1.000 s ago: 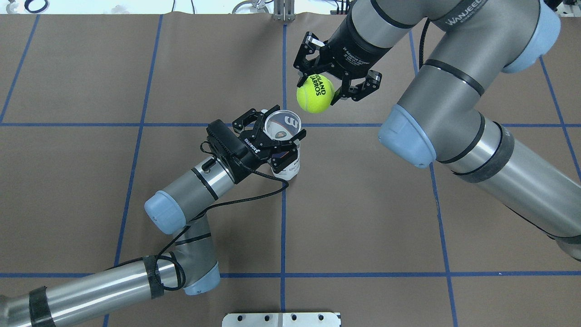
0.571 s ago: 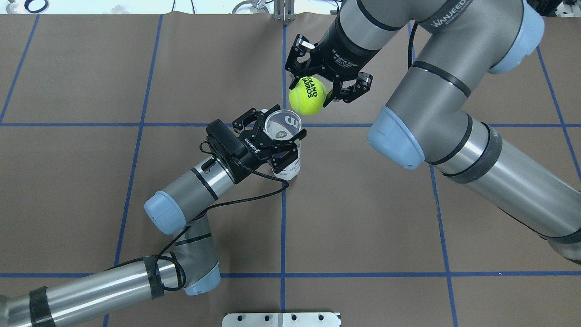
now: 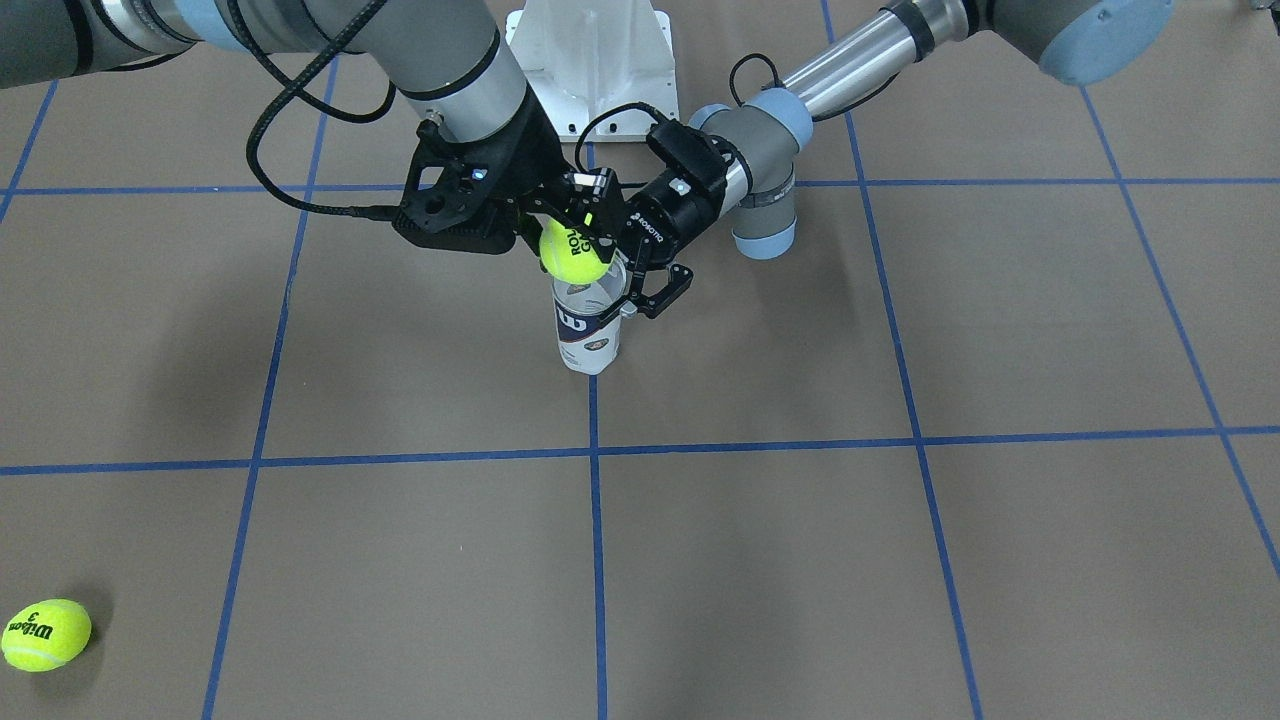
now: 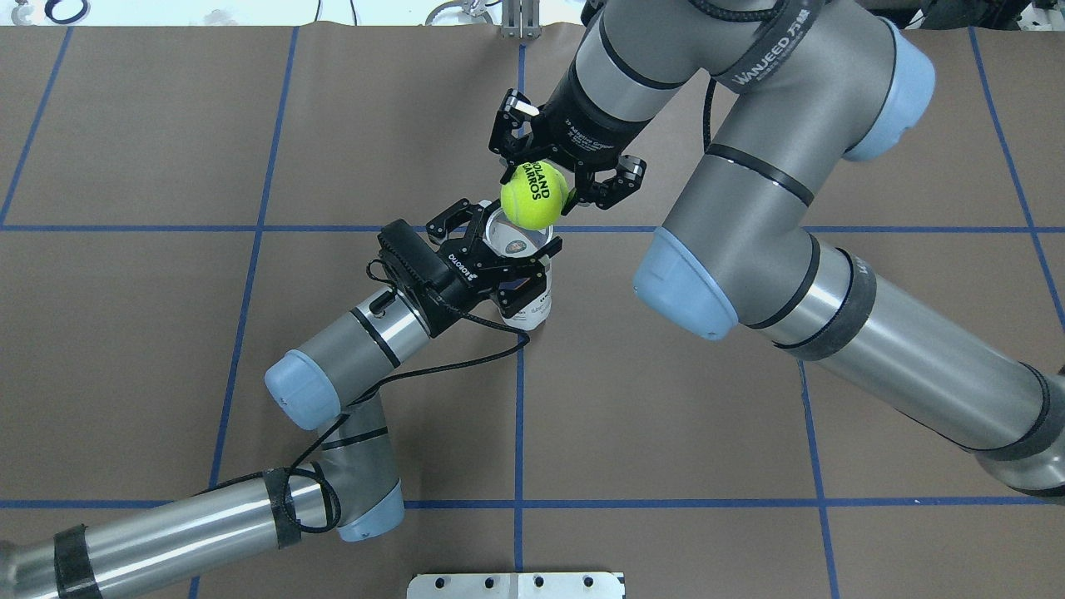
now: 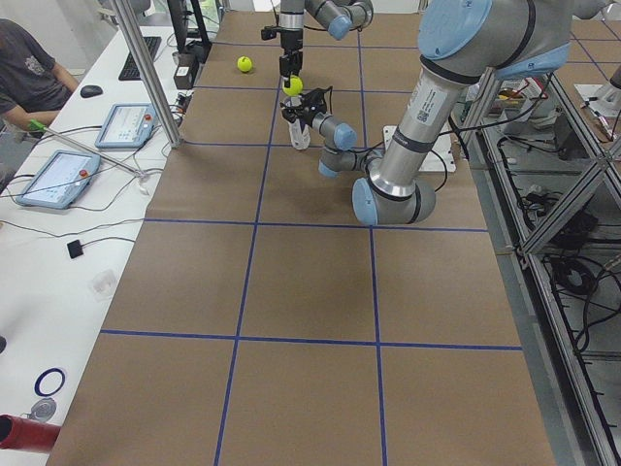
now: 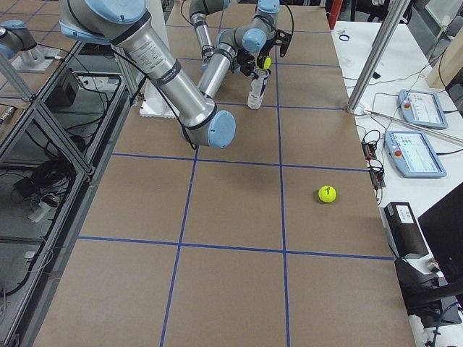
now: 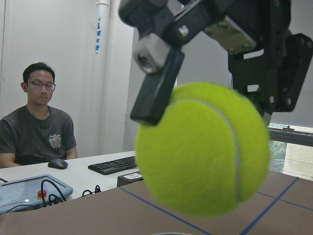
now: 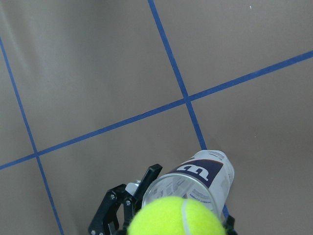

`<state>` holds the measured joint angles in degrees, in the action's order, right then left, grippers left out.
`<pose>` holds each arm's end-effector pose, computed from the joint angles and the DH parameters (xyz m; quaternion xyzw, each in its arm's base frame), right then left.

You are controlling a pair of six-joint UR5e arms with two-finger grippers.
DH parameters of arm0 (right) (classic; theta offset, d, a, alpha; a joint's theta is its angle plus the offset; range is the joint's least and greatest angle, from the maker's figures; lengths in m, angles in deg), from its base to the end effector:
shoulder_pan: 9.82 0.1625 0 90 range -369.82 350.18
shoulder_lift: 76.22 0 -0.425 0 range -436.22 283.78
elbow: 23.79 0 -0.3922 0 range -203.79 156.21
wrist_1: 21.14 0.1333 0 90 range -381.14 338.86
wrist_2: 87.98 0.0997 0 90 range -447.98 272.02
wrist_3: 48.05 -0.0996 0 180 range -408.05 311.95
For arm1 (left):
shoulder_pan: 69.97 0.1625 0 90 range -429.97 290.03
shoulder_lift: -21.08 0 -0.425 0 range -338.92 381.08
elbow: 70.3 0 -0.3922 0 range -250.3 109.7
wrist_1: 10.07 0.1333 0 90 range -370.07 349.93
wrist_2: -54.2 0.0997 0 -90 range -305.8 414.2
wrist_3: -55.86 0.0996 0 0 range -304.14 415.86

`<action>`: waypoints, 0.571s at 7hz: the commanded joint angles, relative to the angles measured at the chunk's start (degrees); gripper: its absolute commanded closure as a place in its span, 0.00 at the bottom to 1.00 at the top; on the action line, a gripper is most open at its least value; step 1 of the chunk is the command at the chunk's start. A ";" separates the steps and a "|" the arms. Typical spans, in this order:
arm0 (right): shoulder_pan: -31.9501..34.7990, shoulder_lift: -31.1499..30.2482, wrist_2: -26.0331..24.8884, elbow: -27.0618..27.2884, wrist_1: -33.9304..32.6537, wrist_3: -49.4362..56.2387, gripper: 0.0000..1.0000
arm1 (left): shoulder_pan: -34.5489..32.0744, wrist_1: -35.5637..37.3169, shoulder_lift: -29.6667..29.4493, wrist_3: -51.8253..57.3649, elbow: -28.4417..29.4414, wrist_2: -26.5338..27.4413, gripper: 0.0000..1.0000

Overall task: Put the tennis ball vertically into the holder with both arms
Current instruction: 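Open the right gripper to drop the ball into the can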

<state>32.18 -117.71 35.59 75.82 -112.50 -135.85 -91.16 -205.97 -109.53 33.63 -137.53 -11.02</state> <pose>-0.4304 -0.4928 0.0731 -0.0642 -0.5172 0.1576 0.8388 0.5612 -0.4053 0.2319 0.6757 0.5437 0.0083 0.4978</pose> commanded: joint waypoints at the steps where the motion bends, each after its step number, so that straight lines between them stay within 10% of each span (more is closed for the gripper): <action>1: -0.52 0.26 -0.78 -0.56 0.12 -0.01 0.73 | 0.00 0.00 0.00 0.00 0.00 0.00 0.13; 2: -0.61 0.26 -0.78 -0.56 0.12 -0.01 0.02 | 0.00 0.00 0.00 0.00 0.00 0.00 0.13; 4: -0.61 0.18 -0.78 -0.56 0.12 0.08 0.01 | 0.00 0.00 0.00 0.00 0.00 0.00 0.13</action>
<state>31.60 -117.50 34.82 75.28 -112.38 -135.80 -91.16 -205.98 -109.53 33.63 -137.53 -11.01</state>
